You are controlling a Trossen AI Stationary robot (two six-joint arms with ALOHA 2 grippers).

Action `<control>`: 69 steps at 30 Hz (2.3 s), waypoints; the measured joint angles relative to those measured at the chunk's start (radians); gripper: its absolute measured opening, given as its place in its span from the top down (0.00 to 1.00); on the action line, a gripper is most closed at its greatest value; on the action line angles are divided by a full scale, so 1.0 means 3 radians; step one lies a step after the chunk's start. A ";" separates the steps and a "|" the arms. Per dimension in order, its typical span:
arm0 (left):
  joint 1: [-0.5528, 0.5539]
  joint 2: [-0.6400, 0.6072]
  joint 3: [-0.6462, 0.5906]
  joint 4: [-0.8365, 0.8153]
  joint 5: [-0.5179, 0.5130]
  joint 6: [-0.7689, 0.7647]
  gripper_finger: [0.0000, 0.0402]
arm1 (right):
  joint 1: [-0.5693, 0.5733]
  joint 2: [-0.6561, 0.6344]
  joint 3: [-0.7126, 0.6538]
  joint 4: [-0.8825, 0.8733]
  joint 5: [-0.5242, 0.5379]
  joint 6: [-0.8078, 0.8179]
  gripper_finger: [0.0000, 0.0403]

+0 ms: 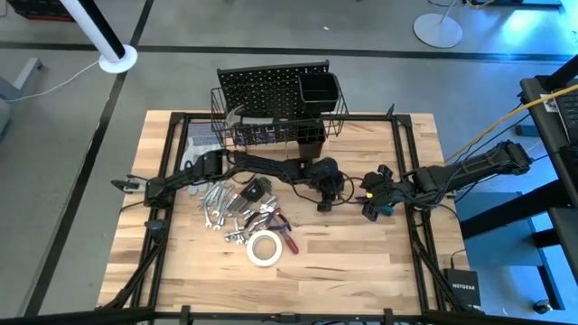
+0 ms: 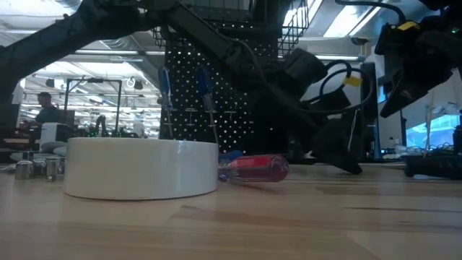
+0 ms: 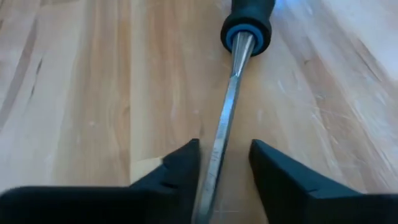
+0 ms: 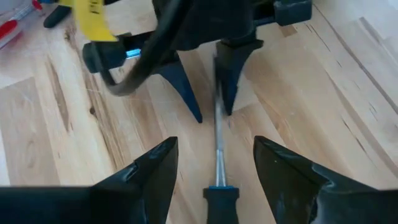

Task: Hang tools onto peg board
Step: Put the black screwdriver into the bottom black bin on the pegboard

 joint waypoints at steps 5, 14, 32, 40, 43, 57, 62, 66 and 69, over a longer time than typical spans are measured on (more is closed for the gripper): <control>0.0005 0.0003 0.0000 -0.0014 0.0006 0.0116 0.94 | 0.0000 0.0000 0.0000 -0.0001 0.0007 0.0000 0.47; -0.0078 -0.0059 -0.0003 -0.0156 -0.0085 0.0048 0.98 | 0.0011 0.0000 0.0092 -0.0027 -0.0290 0.0095 0.47; -0.0528 -0.1013 -0.0887 -0.0447 -0.0216 -0.0402 0.98 | 0.1600 -0.0151 0.0365 -0.0284 0.0632 0.0948 0.47; -0.0695 -0.1961 -0.2328 0.0806 -0.0482 -0.0893 0.98 | 0.2121 -0.0182 0.0362 -0.0288 0.1362 0.1240 0.47; -0.0778 -0.2285 -0.2734 0.1202 -0.0618 -0.0970 0.98 | 0.2165 -0.0165 0.0295 -0.0134 0.1555 0.1238 0.47; -0.0776 -0.3058 -0.3823 0.2614 -0.0739 -0.1256 0.98 | 0.2157 -0.0167 -0.0628 0.1954 0.2493 0.0246 0.47; -0.0777 -0.3066 -0.3877 0.2614 -0.0740 -0.1261 0.98 | 0.2157 -0.0179 -0.0627 0.1971 0.2315 0.0237 0.47; -0.0779 -0.3086 -0.3877 0.2644 -0.0735 -0.1260 0.98 | 0.2157 -0.0200 -0.0627 0.1962 0.2148 0.0327 0.47; -0.0777 -0.3156 -0.3877 0.2634 -0.0737 -0.1250 0.98 | 0.2157 -0.0219 -0.0624 0.1909 0.2026 0.0484 0.47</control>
